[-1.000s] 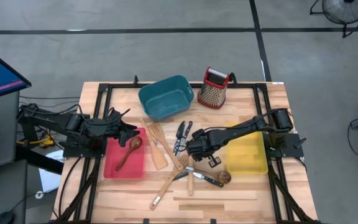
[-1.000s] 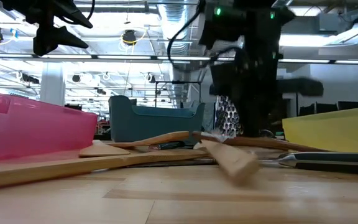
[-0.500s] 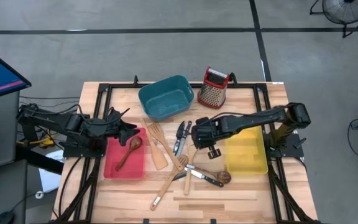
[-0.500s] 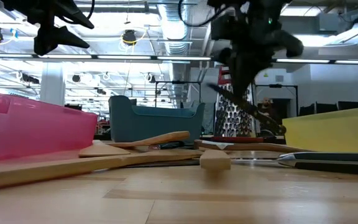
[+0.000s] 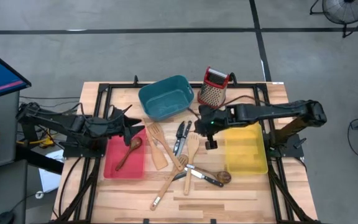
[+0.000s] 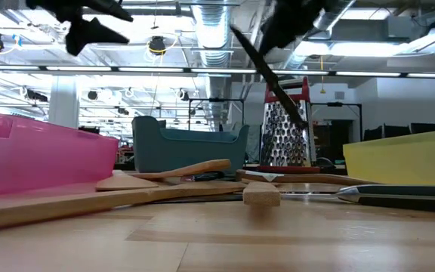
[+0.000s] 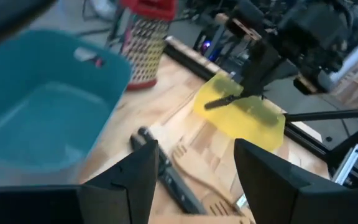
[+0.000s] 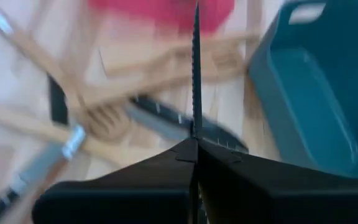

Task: Pick & Place Kitchen Items
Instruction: Put the black table knife into the blue bin

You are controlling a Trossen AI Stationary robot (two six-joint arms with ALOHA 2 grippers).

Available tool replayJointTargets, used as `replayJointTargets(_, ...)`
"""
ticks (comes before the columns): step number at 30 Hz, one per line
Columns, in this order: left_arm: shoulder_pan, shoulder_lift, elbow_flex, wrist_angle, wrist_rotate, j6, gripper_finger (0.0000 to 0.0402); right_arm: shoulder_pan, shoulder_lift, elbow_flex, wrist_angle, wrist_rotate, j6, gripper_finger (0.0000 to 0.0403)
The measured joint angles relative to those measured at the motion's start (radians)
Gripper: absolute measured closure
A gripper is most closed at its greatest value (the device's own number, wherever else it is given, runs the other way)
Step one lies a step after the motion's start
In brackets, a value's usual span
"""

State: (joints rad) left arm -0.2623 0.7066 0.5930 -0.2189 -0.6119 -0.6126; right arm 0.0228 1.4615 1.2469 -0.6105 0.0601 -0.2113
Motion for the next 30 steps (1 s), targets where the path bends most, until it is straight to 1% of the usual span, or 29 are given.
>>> replayJointTargets(3,0.0,0.051,0.0,0.109,0.007,0.119,0.0199,-0.008,-0.039,0.001,0.085,-0.049,0.034,0.0402)
replayJointTargets(6,0.0,0.109,0.0,0.217,0.019,0.223,0.0179,-0.014,-0.07,0.001,0.175,-0.1,0.079,0.0402)
replayJointTargets(8,0.0,0.147,0.0,0.286,0.02,0.276,0.0162,-0.015,-0.091,0.001,0.243,-0.136,0.105,0.0403)
replayJointTargets(12,0.0,0.219,0.0,0.417,0.026,0.36,0.0134,-0.013,-0.113,0.002,0.367,-0.172,0.141,0.0403)
replayJointTargets(15,0.014,0.269,0.0,0.545,0.09,0.442,0.0125,-0.009,-0.115,0.002,0.446,-0.175,0.145,0.0403)
replayJointTargets(20,0.069,0.351,0.0,0.71,0.257,0.532,0.0127,-0.004,-0.1,0.002,0.546,-0.178,0.145,0.0403)
replayJointTargets(23,0.103,0.397,0.001,0.764,0.289,0.582,0.0131,-0.001,-0.085,0.0,0.577,-0.189,0.144,0.0403)
replayJointTargets(25,0.126,0.418,0.001,0.761,0.298,0.595,0.0131,0.003,-0.065,0.004,0.619,-0.191,0.144,0.0403)
replayJointTargets(30,0.168,0.469,0.0,0.814,0.406,0.582,0.0132,0.004,-0.019,0.001,0.648,-0.197,0.142,0.0403)
